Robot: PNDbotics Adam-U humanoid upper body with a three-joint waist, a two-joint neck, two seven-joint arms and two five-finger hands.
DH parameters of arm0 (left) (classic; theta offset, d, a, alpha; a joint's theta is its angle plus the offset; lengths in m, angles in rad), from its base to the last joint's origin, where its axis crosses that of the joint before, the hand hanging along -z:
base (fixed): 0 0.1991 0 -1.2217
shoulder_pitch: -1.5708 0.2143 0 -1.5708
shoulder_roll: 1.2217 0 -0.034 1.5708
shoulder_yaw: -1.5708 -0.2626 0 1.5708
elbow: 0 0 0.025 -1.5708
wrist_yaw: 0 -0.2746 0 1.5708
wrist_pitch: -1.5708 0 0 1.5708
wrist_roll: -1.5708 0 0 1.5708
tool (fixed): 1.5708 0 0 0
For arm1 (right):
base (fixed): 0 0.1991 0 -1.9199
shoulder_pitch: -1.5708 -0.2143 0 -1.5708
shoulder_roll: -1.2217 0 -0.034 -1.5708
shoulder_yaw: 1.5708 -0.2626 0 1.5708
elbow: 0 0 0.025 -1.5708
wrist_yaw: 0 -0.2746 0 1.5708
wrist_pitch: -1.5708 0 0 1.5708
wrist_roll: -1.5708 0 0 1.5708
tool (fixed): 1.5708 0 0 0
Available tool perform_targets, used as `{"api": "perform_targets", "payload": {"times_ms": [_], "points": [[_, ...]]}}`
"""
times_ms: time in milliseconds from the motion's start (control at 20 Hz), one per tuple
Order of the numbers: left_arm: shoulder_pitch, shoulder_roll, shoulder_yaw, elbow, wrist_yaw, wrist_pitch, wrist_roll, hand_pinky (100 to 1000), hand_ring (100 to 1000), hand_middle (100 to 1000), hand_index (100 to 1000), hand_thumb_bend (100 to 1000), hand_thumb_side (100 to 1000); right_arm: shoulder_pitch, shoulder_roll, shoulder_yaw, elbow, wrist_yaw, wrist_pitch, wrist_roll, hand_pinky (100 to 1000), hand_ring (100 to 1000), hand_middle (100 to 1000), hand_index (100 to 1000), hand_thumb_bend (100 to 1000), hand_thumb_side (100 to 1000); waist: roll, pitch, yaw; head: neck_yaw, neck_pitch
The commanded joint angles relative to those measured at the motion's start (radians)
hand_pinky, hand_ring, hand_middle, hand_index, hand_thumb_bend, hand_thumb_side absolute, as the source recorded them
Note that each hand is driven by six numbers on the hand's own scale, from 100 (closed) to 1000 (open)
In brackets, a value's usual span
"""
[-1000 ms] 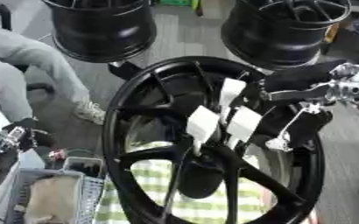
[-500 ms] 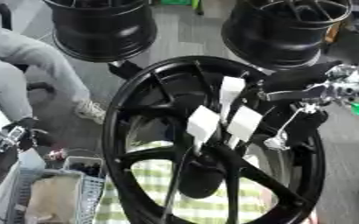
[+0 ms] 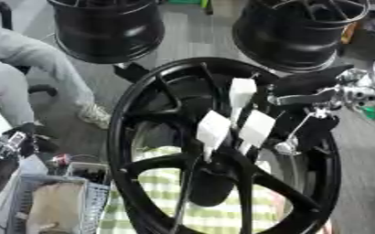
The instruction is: Pull the pin out of the wheel hub.
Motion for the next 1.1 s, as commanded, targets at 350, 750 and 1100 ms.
{"api": "perform_targets", "payload": {"times_ms": [350,750,1100], "points": [[-0.012,0.019,0.0,-0.018,-0.004,-0.005,0.0,711,616,640,705,100,837,-0.003,-0.033,-0.022,-0.037,0.001,0.004,-0.051,777,741,678,744,133,255,0.005,-0.008,-0.001,0.0,-0.003],[-0.013,0.019,0.0,-0.019,-0.005,-0.004,0.001,711,616,640,705,100,838,-0.014,-0.031,-0.033,-0.052,-0.006,0.006,-0.132,730,657,499,600,100,220,0.003,-0.008,-0.001,0.0,-0.003],[-0.012,0.02,0.001,-0.019,-0.006,-0.003,0.0,711,616,640,705,100,838,-0.027,-0.04,-0.063,-0.093,-0.077,0.043,-0.185,708,635,471,585,100,215,0.001,-0.008,-0.003,0.002,-0.003]]}}
